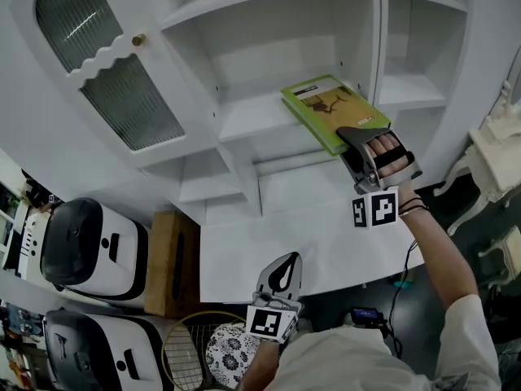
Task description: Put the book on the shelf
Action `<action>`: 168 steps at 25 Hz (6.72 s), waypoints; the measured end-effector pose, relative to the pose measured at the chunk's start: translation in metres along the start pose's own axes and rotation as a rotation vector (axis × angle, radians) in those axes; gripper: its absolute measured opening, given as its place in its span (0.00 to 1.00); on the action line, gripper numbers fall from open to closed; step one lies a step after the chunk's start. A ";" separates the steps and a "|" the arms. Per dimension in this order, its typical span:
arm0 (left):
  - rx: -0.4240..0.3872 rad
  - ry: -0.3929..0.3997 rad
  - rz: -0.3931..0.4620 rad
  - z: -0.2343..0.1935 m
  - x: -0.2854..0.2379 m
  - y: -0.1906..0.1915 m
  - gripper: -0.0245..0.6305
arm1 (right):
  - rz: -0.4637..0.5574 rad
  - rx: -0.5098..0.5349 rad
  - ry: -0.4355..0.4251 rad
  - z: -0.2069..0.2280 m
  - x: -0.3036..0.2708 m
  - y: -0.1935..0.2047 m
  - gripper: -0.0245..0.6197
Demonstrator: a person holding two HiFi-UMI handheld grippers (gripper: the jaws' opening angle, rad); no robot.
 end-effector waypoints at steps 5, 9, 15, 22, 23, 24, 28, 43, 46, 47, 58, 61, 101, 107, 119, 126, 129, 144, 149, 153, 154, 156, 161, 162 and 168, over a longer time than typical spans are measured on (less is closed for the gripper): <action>0.004 -0.001 0.001 -0.002 -0.001 -0.001 0.04 | -0.017 0.045 0.000 -0.009 -0.024 -0.002 0.27; 0.000 -0.011 -0.004 -0.007 0.000 0.000 0.04 | -0.023 0.053 0.007 -0.013 -0.041 0.000 0.27; 0.001 -0.042 -0.003 -0.016 0.005 -0.001 0.04 | -0.011 0.066 0.000 -0.019 -0.060 0.006 0.27; 0.004 -0.062 -0.006 -0.020 0.007 0.001 0.04 | -0.012 0.071 -0.020 -0.018 -0.081 0.007 0.27; 0.004 -0.065 -0.007 -0.020 0.007 0.001 0.04 | -0.013 0.072 -0.022 -0.018 -0.083 0.007 0.27; 0.004 -0.067 -0.008 -0.019 0.007 0.001 0.04 | -0.014 0.074 -0.024 -0.018 -0.085 0.007 0.27; -0.001 -0.061 -0.008 -0.017 0.006 0.001 0.04 | -0.009 0.088 -0.027 -0.019 -0.089 0.008 0.27; 0.004 -0.049 -0.004 -0.010 0.008 0.003 0.04 | 0.035 0.048 -0.069 -0.017 -0.080 0.008 0.43; 0.002 -0.046 0.001 -0.008 0.010 0.003 0.04 | 0.039 0.055 -0.068 -0.016 -0.076 0.008 0.43; 0.001 -0.046 -0.001 -0.007 0.011 0.003 0.04 | 0.042 0.057 -0.070 -0.017 -0.073 0.008 0.43; -0.002 -0.023 -0.006 0.002 0.014 0.003 0.04 | 0.057 -0.018 -0.050 -0.012 -0.027 0.006 0.43; 0.003 -0.005 -0.002 0.007 0.013 0.003 0.04 | 0.067 -0.045 -0.052 -0.009 -0.010 0.002 0.43; -0.004 0.141 -0.029 0.073 -0.004 0.013 0.04 | 0.220 -1.212 -0.236 -0.066 0.194 -0.033 0.06; 0.018 0.137 -0.029 0.078 -0.002 0.018 0.04 | 0.317 -1.291 -0.294 -0.077 0.216 -0.049 0.06; 0.019 0.073 -0.064 0.118 0.003 0.040 0.04 | 0.380 -1.401 -0.318 -0.098 0.257 -0.033 0.06; 0.029 0.039 -0.070 0.146 0.019 0.056 0.04 | 0.398 -1.418 -0.329 -0.108 0.283 -0.026 0.06; 0.016 0.050 -0.077 0.152 0.034 0.059 0.04 | 0.388 -1.431 -0.326 -0.109 0.295 -0.033 0.06; 0.064 0.088 -0.018 0.163 0.143 0.051 0.04 | 0.345 -1.473 -0.326 -0.087 0.373 -0.119 0.06; 0.074 0.138 -0.034 0.173 0.174 0.063 0.04 | 0.358 -1.425 -0.352 -0.084 0.404 -0.149 0.06; 0.084 0.140 -0.015 0.182 0.190 0.061 0.04 | 0.339 -1.429 -0.344 -0.081 0.422 -0.155 0.06; 0.084 0.136 -0.011 0.183 0.192 0.061 0.04 | 0.337 -1.433 -0.344 -0.081 0.425 -0.155 0.06; 0.084 0.129 -0.006 0.186 0.196 0.060 0.04 | 0.333 -1.447 -0.341 -0.080 0.431 -0.154 0.06; 0.082 0.127 -0.001 0.195 0.197 0.057 0.04 | 0.299 -1.453 -0.341 -0.081 0.445 -0.144 0.06; 0.079 0.128 -0.002 0.198 0.196 0.057 0.04 | 0.296 -1.454 -0.341 -0.082 0.448 -0.141 0.06; 0.069 0.140 0.005 0.218 0.186 0.057 0.04 | 0.286 -1.469 -0.334 -0.087 0.464 -0.128 0.06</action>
Point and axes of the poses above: the fingertips, and each gripper's own axes: x backward along the fingers, z to its right, y out of its underside, the point moved 8 cm from there along x, backward along the fingers, and after that the axes turned 14 degrees about x, right-handed, at the moved point
